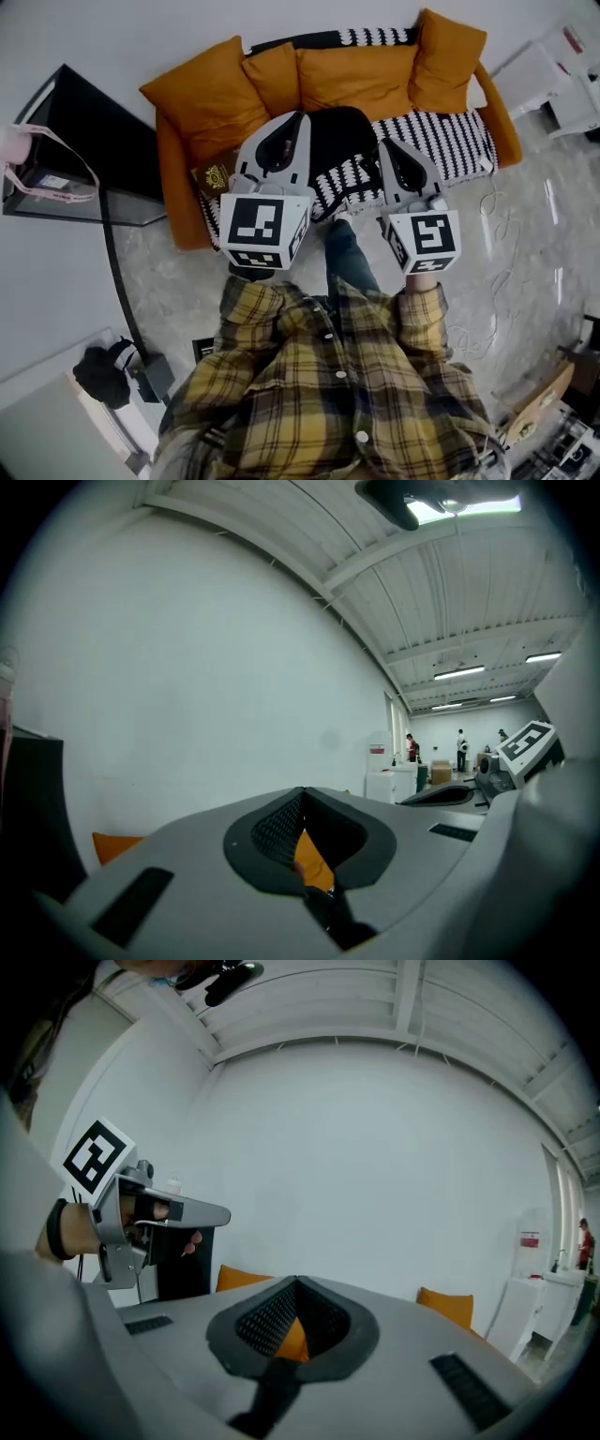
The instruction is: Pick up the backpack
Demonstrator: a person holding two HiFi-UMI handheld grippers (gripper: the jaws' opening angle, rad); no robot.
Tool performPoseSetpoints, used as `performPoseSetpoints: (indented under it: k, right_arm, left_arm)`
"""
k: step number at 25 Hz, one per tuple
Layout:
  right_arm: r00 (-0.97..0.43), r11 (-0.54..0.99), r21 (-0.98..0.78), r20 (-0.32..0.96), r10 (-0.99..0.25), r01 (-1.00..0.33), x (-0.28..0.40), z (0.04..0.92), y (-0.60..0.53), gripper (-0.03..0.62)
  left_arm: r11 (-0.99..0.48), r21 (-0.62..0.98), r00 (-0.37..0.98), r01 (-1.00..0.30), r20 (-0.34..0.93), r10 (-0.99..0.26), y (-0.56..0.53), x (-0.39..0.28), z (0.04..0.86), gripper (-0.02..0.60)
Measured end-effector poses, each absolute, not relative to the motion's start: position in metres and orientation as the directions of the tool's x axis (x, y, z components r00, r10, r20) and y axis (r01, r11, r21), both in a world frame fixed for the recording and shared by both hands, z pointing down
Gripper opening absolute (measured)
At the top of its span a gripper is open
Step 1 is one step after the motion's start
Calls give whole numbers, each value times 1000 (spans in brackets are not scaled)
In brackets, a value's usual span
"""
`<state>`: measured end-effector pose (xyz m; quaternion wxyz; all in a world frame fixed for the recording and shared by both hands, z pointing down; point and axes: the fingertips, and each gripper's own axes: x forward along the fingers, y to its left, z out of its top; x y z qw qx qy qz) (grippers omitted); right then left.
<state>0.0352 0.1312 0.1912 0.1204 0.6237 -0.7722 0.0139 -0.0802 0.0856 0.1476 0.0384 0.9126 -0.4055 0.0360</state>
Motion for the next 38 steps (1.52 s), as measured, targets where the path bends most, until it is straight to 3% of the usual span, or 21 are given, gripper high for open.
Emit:
performPoseSetpoints:
  k: [9,17,34,38]
  right_arm:
    - [-386,419,87,256,-886,-904,89,206,-10,15]
    - [-506,541,67,272,-818,-838,102,217,-74,15]
    - [-550,577,9,294,-782,-817,90,232,-112,18]
    - [-568,596,-13,323,-757,-803,84,244,-114,95]
  left_arm:
    - [-494,55,496,-868,172,-851,-37,-36,167,17]
    - [-378,33,376,-925,214,-902,-80,-25,177,17]
    - [-388,90,397,-917,282,-873,-114,-28,205,18]
    - [-380,92,390,-920,285,-875,-119,-34,210,20]
